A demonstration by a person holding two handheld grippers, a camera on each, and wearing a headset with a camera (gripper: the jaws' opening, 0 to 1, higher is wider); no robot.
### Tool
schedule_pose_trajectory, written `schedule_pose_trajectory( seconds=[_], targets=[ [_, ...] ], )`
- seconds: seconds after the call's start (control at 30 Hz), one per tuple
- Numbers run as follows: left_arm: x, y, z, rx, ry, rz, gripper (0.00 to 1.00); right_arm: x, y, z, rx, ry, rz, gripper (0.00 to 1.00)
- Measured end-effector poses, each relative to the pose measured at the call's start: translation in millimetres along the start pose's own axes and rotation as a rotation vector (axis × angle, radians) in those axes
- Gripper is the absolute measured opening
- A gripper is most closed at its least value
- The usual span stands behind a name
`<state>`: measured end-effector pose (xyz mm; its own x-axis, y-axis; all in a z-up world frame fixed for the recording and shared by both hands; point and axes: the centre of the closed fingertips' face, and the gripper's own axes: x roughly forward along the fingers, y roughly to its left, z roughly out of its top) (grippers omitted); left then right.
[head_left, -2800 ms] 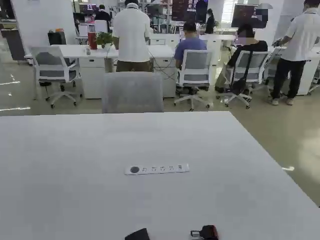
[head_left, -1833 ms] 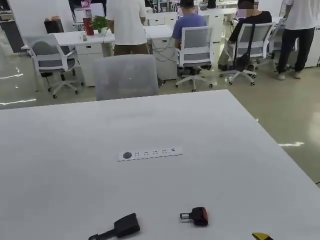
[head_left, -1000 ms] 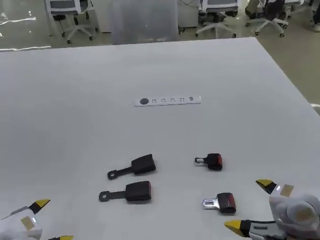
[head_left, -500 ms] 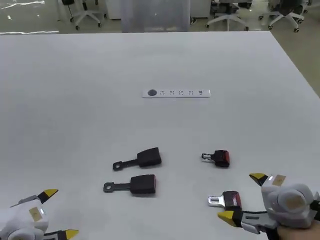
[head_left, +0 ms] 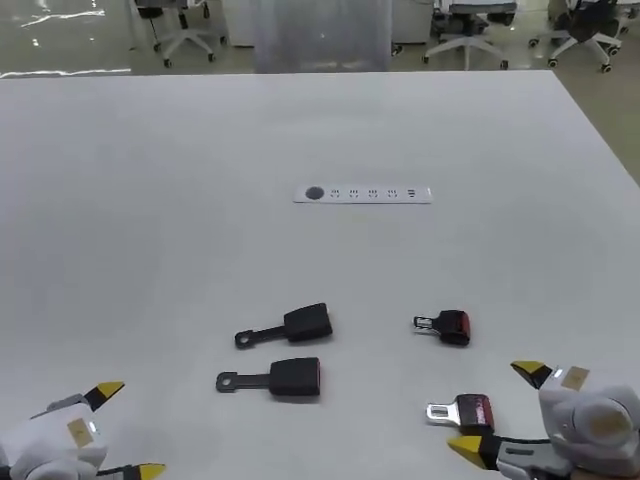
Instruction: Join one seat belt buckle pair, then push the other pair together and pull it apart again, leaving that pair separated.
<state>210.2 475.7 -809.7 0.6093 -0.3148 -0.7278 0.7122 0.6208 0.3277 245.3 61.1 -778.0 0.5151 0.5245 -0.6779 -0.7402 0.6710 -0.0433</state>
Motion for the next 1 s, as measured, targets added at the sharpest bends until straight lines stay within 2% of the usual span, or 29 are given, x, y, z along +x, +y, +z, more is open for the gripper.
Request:
schedule_pose_trajectory(
  seconds=[0.17, 0.27, 0.33, 0.47, 0.57, 0.67, 0.77, 0.83, 0.93, 1.0],
  targets=[
    [-0.4, 1.3, -1.2, -0.007, 0.006, 0.004, 0.73, -0.8, -4.4, -0.3, -0.014, 0.007, 0.0, 0.81],
    [-0.4, 0.8, -0.4, -0.017, 0.003, 0.008, 0.73, -0.2, -4.6, -0.8, -0.012, 0.016, 0.018, 0.73],
    [-0.8, -1.6, 0.0, -0.013, 0.007, 0.001, 0.72, 0.5, -6.2, -0.6, -0.02, 0.014, 0.018, 0.72],
    [-0.7, -6.7, 1.7, -0.008, 0.002, -0.03, 0.73, 3.8, -8.3, -1.4, -0.028, 0.02, 0.022, 0.72],
    [-0.3, -12.1, 1.8, -0.031, 0.001, -0.065, 0.73, 5.0, -6.6, -1.8, -0.055, 0.029, 0.03, 0.71],
    [0.4, -17.6, 2.9, -0.022, 0.015, -0.095, 0.73, 5.9, -4.3, -4.4, -0.073, 0.042, 0.043, 0.69],
    [5.0, -26.8, 14.9, 0.026, 0.016, -0.141, 0.73, 6.9, -2.5, -9.0, -0.083, 0.054, 0.058, 0.66],
    [11.6, -29.9, 27.0, 0.031, 0.013, -0.163, 0.72, 7.8, -0.5, -13.2, -0.1, 0.07, 0.072, 0.64],
    [26.7, -34.1, 56.4, 0.088, -0.019, -0.19, 0.71, 10.0, 4.1, -21.0, -0.136, 0.098, 0.106, 0.63],
    [35.7, -36.6, 68.9, 0.138, -0.035, -0.209, 0.68, 9.8, 6.1, -22.2, -0.142, 0.104, 0.119, 0.53]
  ],
)
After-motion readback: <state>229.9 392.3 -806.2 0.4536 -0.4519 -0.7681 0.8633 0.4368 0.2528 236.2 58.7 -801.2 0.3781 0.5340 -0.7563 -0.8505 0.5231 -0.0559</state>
